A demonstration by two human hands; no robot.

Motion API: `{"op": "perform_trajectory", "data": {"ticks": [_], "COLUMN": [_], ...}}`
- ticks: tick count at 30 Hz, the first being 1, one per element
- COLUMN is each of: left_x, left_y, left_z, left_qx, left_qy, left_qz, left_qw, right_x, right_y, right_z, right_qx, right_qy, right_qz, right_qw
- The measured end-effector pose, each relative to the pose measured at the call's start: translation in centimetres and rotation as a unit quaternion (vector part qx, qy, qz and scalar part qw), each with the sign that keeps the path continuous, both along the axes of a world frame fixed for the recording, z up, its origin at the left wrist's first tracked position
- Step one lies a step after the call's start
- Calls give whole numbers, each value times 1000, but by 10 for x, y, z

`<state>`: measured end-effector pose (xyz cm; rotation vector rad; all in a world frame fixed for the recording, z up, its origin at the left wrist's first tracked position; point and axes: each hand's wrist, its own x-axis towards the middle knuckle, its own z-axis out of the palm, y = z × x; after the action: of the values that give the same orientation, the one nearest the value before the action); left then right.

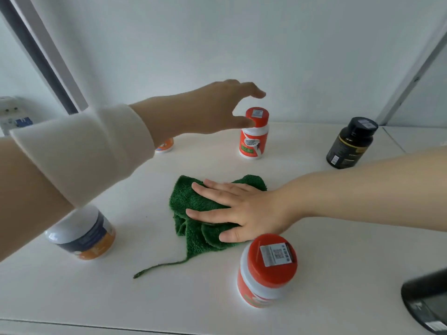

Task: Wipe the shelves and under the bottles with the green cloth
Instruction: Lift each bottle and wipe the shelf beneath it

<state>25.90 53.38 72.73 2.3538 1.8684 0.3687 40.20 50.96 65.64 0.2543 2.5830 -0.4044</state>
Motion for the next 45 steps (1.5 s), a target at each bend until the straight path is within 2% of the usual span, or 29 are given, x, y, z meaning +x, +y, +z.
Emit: {"op": "perform_trajectory", "data": {"ticks": [3, 11, 16, 20, 22, 24, 26, 29, 32, 35, 38, 40, 42, 45], "left_x": [13, 22, 23, 16, 13, 11, 11, 12, 12, 11, 12, 13, 14, 16], "left_y": [10, 19, 27, 32, 34, 33, 32, 32, 32, 31, 30, 31, 30, 29], "left_z": [-14, -24, -18, -18, -19, -20, -20, -21, -22, -24, -25, -25, -25, -25], "left_qx": [-27, 14, 11, 19, 18, 13, 9, 4, 6, 4, 4, 2, 2, 2], "left_qy": [-4, -61, -50, -44, -49, -57, -62, -68, -71, -70, -71, -70, -68, -63], "left_qz": [10, 22, 29, 59, 73, 76, 70, 58, 51, 51, 50, 54, 60, 60], "left_qw": [1000, 998, 998, 997, 996, 995, 996, 996, 996, 996, 996, 996, 996, 996], "right_x": [29, 89, 84, 64, 55, 55, 71, 108, 116, 96, 70, 52, 41, 47], "right_y": [3, 18, 49, 72, 74, 65, 44, -1, -15, 3, 39, 61, 74, 72], "right_z": [7, 2, -4, -9, -8, -6, -4, 3, 9, -2, -11, -10, -8, -6], "right_qx": [5, 17, 96, 89, 90, 95, 88, 8, 2, 62, 101, 109, 108, 87], "right_qy": [-31, -14, -5, 32, 40, 27, -4, -56, -67, -25, 19, 38, 39, 28], "right_qz": [18, -13, -140, -279, -307, -294, -228, -111, -90, -190, -325, -381, -395, -372], "right_qw": [999, 1000, 985, 956, 947, 951, 970, 992, 994, 980, 940, 917, 912, 924]}}
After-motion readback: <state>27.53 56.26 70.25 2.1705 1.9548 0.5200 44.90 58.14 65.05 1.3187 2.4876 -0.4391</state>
